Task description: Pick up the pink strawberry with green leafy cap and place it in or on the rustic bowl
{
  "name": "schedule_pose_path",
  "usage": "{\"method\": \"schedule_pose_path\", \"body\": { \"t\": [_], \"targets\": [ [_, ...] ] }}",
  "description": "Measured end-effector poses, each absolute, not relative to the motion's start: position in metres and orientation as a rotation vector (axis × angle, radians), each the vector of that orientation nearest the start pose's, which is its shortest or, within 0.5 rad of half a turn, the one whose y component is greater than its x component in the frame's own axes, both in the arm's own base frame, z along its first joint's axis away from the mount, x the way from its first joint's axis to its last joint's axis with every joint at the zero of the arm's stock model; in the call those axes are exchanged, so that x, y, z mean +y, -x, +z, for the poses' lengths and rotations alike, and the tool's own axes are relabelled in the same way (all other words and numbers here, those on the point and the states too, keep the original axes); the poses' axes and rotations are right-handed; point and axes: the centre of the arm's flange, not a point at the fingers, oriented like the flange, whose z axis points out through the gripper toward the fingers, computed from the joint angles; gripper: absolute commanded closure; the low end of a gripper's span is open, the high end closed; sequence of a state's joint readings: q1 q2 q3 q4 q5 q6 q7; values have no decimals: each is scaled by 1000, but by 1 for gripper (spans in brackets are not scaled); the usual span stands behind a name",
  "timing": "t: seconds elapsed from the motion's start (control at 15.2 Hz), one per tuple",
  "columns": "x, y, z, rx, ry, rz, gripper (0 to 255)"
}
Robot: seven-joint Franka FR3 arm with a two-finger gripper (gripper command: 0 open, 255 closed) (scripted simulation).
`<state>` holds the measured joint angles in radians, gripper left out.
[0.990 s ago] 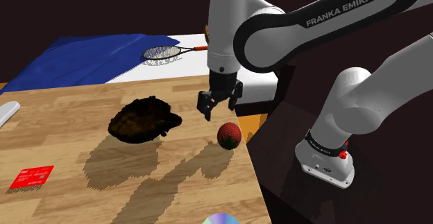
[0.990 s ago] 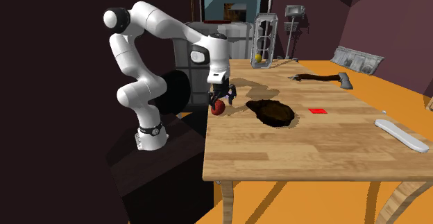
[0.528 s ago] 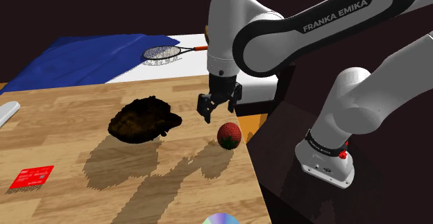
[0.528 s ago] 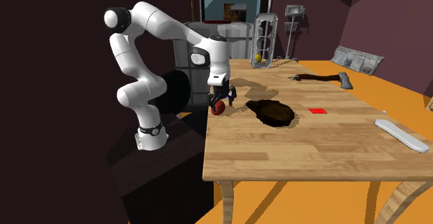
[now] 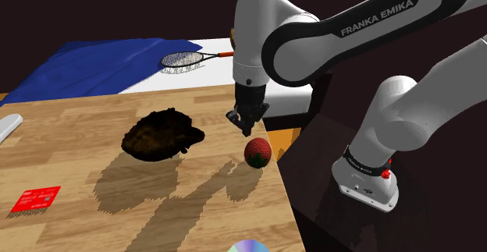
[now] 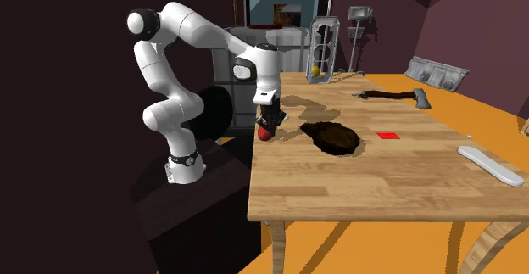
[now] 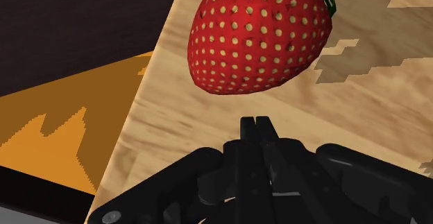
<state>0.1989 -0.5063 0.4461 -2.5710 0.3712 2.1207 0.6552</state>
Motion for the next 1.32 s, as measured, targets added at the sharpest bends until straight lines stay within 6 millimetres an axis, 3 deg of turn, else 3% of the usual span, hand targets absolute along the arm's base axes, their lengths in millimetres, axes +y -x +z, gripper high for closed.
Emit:
{"method": "schedule_pose_path", "body": {
  "t": [0.2, 0.26, 0.46, 0.66, 0.86, 1.32],
  "targets": [
    [251, -308, 419, 377, 3011, 55, 255],
    [251, -308, 419, 377, 3011, 55, 0],
    [260, -293, 422, 498, 3020, 50, 0],
    [284, -260, 432, 824, 3012, 41, 0],
    [313, -240, 434, 1120, 2973, 32, 0],
    [318, -234, 402, 1191, 2959, 29, 0]
  ]
}}
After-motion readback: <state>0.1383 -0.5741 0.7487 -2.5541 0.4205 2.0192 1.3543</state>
